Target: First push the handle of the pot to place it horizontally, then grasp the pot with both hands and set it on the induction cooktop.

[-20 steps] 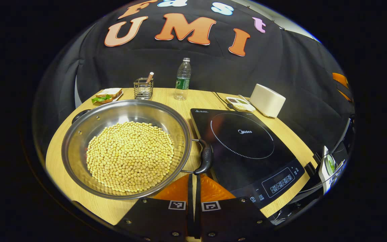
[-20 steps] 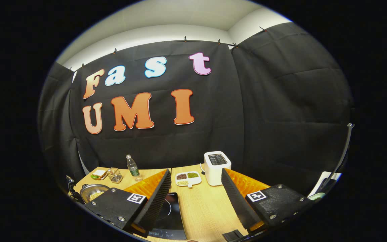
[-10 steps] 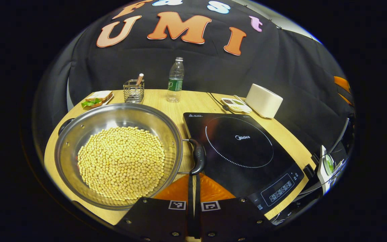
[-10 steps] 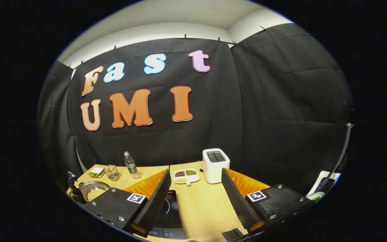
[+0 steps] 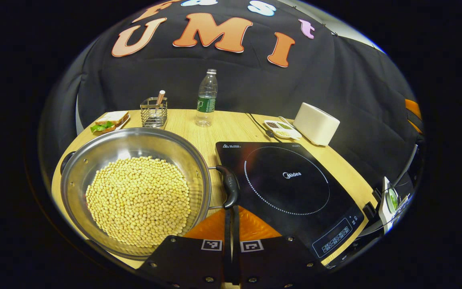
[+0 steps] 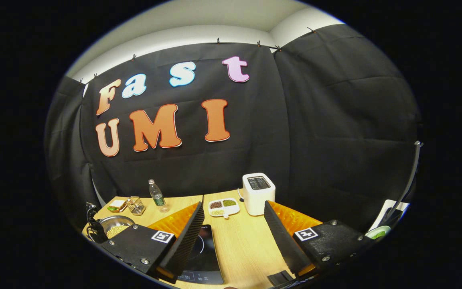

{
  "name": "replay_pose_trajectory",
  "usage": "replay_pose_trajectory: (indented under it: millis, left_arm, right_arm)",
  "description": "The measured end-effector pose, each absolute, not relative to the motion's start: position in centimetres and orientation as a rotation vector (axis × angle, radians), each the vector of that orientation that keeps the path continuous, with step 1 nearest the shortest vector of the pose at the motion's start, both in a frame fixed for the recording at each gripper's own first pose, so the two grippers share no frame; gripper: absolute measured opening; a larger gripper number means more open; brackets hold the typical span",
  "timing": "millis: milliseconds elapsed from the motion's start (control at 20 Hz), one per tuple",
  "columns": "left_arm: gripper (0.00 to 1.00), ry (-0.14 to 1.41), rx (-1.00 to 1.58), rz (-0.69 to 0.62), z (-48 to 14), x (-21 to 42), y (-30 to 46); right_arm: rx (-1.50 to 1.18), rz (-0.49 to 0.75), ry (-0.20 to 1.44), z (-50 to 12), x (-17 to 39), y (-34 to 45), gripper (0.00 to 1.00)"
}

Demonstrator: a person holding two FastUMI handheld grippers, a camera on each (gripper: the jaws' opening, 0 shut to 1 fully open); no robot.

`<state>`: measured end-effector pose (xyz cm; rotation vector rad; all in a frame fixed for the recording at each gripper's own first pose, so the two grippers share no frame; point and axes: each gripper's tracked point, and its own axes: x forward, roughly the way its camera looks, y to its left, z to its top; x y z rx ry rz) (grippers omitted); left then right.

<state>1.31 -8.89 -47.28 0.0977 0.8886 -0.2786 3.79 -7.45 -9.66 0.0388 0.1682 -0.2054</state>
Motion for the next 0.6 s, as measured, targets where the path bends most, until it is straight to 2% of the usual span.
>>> replay_pose_trajectory:
  millis: [600]
  left_arm:
    - [0.02,0.857,0.064,-0.300,-47.0,2.8,-9.6]
  right_arm:
    - [0.043,-0.178,0.162,-10.2,4.3,-4.9,0.94]
